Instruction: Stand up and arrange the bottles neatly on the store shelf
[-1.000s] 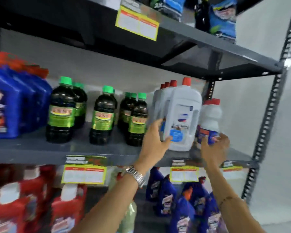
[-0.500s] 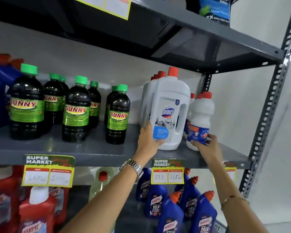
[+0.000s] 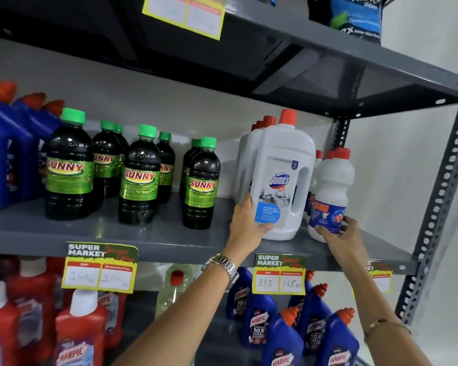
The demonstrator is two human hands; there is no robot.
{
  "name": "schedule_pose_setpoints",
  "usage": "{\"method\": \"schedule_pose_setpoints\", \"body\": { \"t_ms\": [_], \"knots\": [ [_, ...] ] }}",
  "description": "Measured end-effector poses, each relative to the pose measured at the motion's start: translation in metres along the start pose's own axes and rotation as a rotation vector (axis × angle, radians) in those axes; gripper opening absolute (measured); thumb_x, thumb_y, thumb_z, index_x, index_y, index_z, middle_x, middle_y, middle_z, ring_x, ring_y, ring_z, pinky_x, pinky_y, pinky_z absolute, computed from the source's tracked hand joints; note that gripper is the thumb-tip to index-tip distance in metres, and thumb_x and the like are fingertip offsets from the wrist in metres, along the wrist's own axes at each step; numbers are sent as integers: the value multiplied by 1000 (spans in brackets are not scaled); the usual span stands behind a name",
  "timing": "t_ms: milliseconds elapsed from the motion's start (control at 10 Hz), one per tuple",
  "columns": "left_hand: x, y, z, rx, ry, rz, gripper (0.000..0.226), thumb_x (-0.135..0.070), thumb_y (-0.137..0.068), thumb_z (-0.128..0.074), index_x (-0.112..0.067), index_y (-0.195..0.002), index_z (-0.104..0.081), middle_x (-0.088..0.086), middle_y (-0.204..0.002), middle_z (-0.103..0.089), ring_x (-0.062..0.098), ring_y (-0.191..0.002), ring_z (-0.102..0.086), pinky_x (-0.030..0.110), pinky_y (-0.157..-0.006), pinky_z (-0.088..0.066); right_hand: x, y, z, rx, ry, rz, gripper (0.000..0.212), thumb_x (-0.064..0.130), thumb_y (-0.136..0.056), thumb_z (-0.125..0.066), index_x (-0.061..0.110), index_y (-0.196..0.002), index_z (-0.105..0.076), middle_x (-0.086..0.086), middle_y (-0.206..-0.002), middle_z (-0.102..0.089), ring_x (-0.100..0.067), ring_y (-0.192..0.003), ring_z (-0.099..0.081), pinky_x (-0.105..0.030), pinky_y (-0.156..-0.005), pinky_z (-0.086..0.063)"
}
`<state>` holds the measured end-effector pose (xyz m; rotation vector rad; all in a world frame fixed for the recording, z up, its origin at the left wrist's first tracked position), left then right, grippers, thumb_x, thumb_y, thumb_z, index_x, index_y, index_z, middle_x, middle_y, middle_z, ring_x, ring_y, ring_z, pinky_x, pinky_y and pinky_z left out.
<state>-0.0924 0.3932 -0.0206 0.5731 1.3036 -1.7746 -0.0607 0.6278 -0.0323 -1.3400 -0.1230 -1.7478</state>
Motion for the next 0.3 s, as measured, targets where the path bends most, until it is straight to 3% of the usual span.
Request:
{"method": "schedule_pose_setpoints", "body": {
  "t_ms": [200, 300],
  "knots": [
    [-6, 9, 5, 25, -9, 38, 82, -16, -80, -72, -15, -144, -21, 10, -131, -41, 20, -119, -45, 23, -87, -37, 0, 0, 0, 20, -74, -14, 77, 37, -79, -69, 12, -140, -30, -15, -142, -47, -34, -124, -51, -50, -99, -43],
    [-19, 24, 17, -6, -19, -39, 87, -22, -87, -64, -16, -149, -5, 7, -149, -25, 21, -134, -32, 31, -103, -34, 6, 10, 7, -146, -81, 23, 78, 42, -80, -67, 14, -141, -28, -15, -146, -39, -35, -130, -43, -55, -102, -40]
  ]
}}
Point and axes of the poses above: each hand's wrist, its own y-axis away from the middle knuckle, its own z-axis out of the back of the hand, x = y × z, the point moved 6 cm from there along -y, towards the middle knuckle
